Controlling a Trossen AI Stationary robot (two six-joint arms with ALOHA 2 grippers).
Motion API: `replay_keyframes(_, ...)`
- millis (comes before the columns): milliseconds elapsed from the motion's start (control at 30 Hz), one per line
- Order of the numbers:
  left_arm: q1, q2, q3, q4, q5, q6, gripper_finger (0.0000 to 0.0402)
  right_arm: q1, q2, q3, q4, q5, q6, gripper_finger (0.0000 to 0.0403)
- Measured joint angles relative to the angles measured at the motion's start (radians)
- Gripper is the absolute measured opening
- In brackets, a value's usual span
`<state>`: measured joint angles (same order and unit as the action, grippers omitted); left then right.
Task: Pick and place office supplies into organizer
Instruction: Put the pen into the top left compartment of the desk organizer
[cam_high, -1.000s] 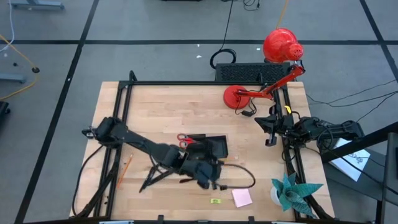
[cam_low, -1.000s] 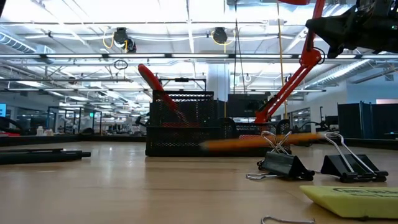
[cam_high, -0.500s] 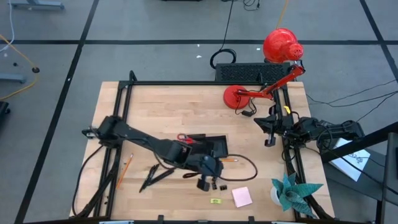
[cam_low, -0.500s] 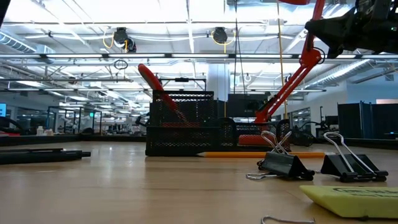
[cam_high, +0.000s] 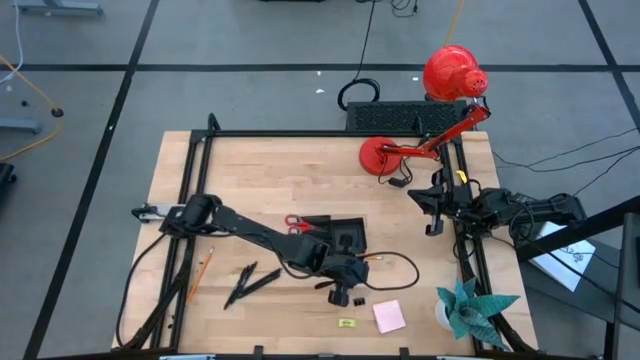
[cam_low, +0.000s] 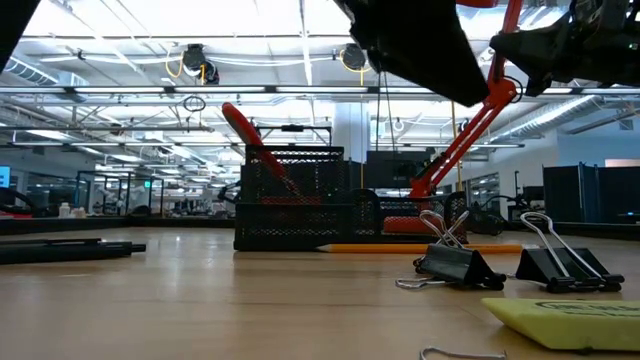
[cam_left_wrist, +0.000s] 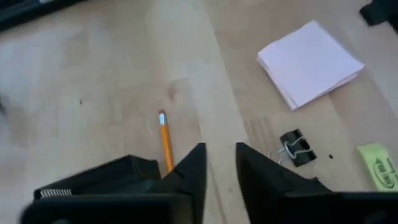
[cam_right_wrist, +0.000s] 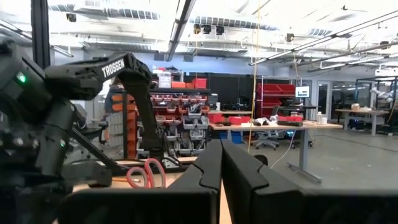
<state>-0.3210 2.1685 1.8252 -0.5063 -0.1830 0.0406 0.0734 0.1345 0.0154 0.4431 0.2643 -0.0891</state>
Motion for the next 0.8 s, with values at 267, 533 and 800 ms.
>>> replay_keyframes(267,-0.089,-0.116,0.0,-0.216,-0.242,0.044,0.0151,0.0,0.0,0.0,-0.028,0.0,-0.002,0.0004)
replay_keyframes(533,-0.174,-0.273,0.002,-0.657,-0.395,-0.417,0.0085,0.0,0.004,0.0,-0.03,-0.004,0.022,0.0004)
replay_keyframes(800,-0.244,-0.288,-0.071,-0.912,-0.351,-0.815,0.0063,0.0,0.008,0.0,-0.03,-0.004,0.026,0.0004)
